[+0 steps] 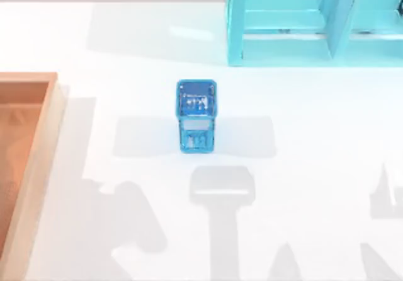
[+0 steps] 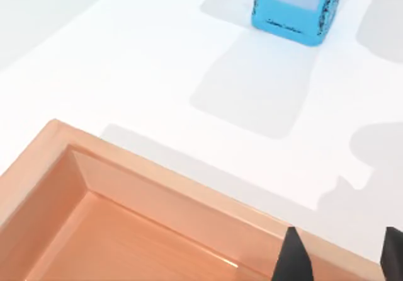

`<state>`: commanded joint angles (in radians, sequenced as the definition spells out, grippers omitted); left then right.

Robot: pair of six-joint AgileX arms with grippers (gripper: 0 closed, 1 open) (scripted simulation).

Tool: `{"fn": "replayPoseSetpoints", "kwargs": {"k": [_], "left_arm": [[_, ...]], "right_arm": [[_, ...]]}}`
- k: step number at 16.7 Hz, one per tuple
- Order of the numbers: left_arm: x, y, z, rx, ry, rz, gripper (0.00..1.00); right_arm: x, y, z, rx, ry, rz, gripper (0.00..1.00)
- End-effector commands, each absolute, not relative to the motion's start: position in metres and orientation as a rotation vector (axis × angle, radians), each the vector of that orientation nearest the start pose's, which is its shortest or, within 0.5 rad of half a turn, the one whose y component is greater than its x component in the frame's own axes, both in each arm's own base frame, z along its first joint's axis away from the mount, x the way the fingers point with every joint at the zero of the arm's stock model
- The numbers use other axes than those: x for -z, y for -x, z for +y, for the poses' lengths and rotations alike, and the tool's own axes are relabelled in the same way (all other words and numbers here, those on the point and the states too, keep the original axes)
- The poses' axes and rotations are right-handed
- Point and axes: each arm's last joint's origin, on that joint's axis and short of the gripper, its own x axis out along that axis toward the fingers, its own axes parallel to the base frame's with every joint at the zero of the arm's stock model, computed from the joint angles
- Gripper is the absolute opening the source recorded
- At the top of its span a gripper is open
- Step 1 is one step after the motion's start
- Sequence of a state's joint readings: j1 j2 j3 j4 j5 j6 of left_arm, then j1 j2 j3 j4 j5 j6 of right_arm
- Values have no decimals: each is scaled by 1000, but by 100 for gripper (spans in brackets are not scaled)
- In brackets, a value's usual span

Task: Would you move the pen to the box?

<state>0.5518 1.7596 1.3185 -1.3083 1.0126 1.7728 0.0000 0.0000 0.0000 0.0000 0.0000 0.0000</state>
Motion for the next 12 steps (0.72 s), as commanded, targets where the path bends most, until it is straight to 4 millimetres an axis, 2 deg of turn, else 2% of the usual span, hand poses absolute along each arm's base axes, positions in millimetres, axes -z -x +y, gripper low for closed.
{"fn": "replayPoseSetpoints", "kwargs": {"k": [2,12], "left_arm": [[-226,-274,141,1098,-302,492,0],[-226,-274,141,1098,-302,492,75]], "right_arm": [[-160,-106,-1,0,0,0,100],[-160,-106,-1,0,0,0,100]]}}
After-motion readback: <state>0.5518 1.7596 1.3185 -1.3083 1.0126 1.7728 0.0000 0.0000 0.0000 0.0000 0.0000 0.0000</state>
